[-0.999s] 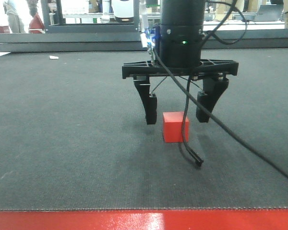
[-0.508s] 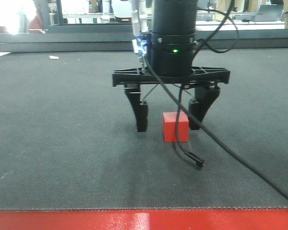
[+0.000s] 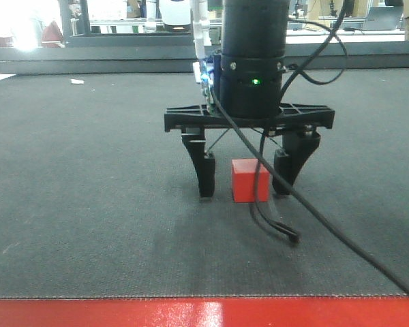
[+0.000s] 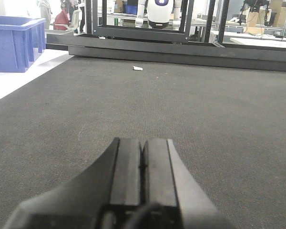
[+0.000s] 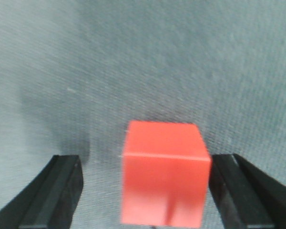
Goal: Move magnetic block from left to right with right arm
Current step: 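Close the right gripper around the red cube, then lift the red cube off the table with the right gripper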
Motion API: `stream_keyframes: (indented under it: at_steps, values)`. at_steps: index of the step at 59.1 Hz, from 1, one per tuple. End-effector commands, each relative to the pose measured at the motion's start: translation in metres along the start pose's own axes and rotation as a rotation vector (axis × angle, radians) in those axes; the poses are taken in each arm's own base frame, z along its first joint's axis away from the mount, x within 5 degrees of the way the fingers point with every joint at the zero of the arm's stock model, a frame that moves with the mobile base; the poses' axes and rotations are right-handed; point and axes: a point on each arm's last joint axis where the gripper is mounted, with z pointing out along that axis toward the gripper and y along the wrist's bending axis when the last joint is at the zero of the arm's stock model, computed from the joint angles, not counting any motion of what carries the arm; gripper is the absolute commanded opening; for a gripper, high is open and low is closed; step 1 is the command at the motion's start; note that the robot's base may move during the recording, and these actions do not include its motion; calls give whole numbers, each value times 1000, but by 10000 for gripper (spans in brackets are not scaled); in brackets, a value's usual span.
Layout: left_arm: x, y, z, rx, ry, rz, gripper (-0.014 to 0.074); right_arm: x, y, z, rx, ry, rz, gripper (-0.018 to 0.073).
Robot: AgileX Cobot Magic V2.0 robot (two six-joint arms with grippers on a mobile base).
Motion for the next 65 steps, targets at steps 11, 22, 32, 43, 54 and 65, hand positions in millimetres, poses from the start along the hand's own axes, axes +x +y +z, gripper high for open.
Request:
stream_keyframes:
  at_steps: [11, 22, 32, 43, 54, 65]
  values:
    - [-5, -1, -1, 9, -90, -5, -116, -2, -2, -33, -55, -87, 28, 634]
    - [-5, -1, -1, 9, -90, -5, -116, -2, -2, -33, -54, -89, 29, 634]
    - [-5, -1, -1, 9, -90, -5, -116, -2, -3, -34, -53, -88, 29, 540]
    - [-5, -1, -1, 9, -90, -5, -116, 0, -5, -42, -50, -95, 26, 213]
    - [-5, -1, -1, 9, -90, -5, -116, 3, -7, -52, -49, -102, 23, 129]
    - [-5, -1, -1, 9, -90, -5, -116, 7, -14, -72, -69, -128, 19, 130]
